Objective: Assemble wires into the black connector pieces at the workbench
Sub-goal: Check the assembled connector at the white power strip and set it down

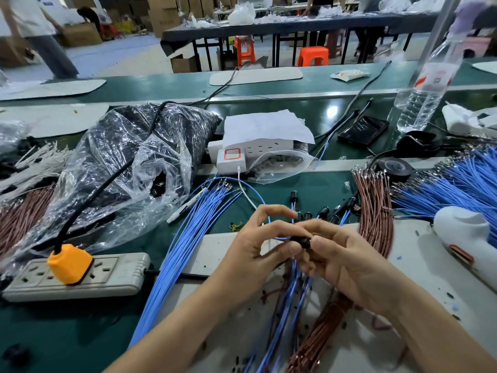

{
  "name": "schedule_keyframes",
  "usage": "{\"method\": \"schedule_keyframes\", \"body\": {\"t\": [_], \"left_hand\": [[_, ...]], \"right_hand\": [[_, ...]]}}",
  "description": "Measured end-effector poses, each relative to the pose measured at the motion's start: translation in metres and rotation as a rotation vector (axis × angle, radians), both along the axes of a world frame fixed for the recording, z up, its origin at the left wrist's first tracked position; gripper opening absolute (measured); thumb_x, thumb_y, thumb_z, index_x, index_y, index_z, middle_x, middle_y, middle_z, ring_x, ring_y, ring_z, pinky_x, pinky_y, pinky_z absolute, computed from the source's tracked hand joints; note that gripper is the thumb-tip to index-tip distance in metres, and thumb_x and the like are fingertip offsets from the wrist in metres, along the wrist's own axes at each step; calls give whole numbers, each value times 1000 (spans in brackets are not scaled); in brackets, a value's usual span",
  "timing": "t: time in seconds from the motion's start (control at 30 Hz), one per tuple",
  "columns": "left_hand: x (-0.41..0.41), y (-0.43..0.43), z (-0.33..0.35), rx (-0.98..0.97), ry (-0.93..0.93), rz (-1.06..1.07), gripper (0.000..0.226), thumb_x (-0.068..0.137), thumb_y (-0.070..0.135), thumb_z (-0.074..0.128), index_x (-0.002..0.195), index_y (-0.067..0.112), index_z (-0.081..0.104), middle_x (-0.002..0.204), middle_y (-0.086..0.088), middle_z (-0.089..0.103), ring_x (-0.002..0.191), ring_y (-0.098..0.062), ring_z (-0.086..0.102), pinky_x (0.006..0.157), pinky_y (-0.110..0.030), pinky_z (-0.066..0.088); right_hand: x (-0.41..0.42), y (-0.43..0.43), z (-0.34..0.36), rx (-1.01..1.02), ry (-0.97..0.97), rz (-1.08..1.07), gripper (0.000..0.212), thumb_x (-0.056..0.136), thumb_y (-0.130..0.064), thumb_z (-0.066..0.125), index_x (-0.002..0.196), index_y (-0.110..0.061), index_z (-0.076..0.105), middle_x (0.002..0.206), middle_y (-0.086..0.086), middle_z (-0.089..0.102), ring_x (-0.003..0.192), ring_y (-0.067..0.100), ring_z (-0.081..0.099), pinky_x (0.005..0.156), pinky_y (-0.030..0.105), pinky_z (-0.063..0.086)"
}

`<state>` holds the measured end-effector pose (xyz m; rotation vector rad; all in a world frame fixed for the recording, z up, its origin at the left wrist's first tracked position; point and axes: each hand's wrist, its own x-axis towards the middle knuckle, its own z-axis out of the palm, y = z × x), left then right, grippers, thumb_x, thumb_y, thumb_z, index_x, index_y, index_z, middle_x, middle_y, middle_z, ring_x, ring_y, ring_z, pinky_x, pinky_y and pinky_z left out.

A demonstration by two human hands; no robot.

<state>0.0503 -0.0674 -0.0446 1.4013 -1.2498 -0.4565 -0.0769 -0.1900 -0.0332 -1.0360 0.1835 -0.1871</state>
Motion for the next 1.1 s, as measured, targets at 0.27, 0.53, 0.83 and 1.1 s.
{"method": "schedule_keyframes", "body": {"t": [0.27,0.53,0.83,1.1], "left_hand": [[-1,-1,-1,13,141,-99,18,87,31,59,101,26,68,114,3,57,95,-18,61,84,-38,50],[1,1,-2,22,242,-117,21,85,29,61,102,20,70,113,-3,55,83,-36,63,80,-63,49],[-1,-2,0,-54,41,55,16,90,31,56,100,26,68,105,10,61,84,-11,60,76,-23,47],[-2,0,-3,-7,-89,153,15,87,19,62,95,32,61,76,25,64,65,5,60,67,-11,45]], "right_hand": [[1,2,-2,-21,7,24,61,75,-22,74,117,18,53,75,9,59,66,13,56,57,20,48],[5,12,-2,-17,-50,-41,24,84,-15,53,92,8,51,70,5,56,63,11,52,56,19,41],[9,15,-5,38,-51,-169,47,58,-38,89,92,-8,74,76,15,64,60,17,60,56,24,52],[4,17,-2,-432,-5,-451,14,74,-10,67,86,-3,69,71,15,71,58,20,67,58,22,55]]}}
